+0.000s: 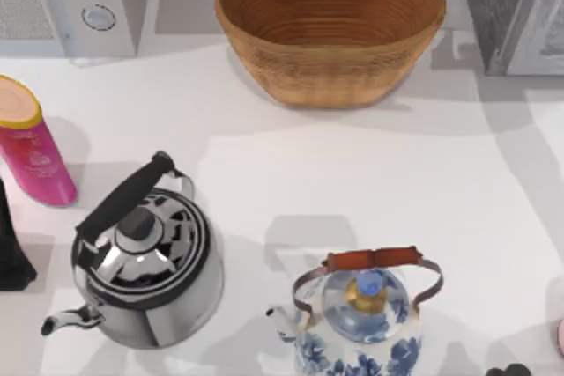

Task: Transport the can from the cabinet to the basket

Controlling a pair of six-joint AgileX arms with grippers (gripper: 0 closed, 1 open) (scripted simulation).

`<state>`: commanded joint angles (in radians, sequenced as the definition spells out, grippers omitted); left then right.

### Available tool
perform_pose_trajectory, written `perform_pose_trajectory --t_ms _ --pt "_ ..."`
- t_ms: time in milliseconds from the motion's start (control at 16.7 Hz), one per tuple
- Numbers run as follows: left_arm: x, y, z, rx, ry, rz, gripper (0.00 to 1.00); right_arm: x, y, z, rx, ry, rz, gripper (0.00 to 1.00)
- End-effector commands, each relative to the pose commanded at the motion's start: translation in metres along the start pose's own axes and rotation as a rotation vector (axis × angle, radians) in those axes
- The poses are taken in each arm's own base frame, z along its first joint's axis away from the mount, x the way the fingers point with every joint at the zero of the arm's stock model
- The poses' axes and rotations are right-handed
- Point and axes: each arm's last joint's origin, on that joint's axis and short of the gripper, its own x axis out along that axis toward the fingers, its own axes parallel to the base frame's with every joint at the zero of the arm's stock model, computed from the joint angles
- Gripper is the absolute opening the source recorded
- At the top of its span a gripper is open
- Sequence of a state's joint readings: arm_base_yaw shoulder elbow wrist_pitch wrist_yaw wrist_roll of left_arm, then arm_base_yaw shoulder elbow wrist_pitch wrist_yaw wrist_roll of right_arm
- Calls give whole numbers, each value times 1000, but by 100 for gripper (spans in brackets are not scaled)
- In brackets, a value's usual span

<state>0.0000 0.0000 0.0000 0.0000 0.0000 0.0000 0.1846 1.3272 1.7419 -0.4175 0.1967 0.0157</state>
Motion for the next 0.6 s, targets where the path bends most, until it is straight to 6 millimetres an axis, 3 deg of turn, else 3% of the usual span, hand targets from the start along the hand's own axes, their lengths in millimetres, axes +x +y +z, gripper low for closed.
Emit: perform_pose_trajectory --t_ms 360,600 --pt "0 0 0 0 0 0 100 3 0 1 1 -4 -5 100" --pt "0 0 0 0 0 0 100 36 10 0 -1 0 -7 100"
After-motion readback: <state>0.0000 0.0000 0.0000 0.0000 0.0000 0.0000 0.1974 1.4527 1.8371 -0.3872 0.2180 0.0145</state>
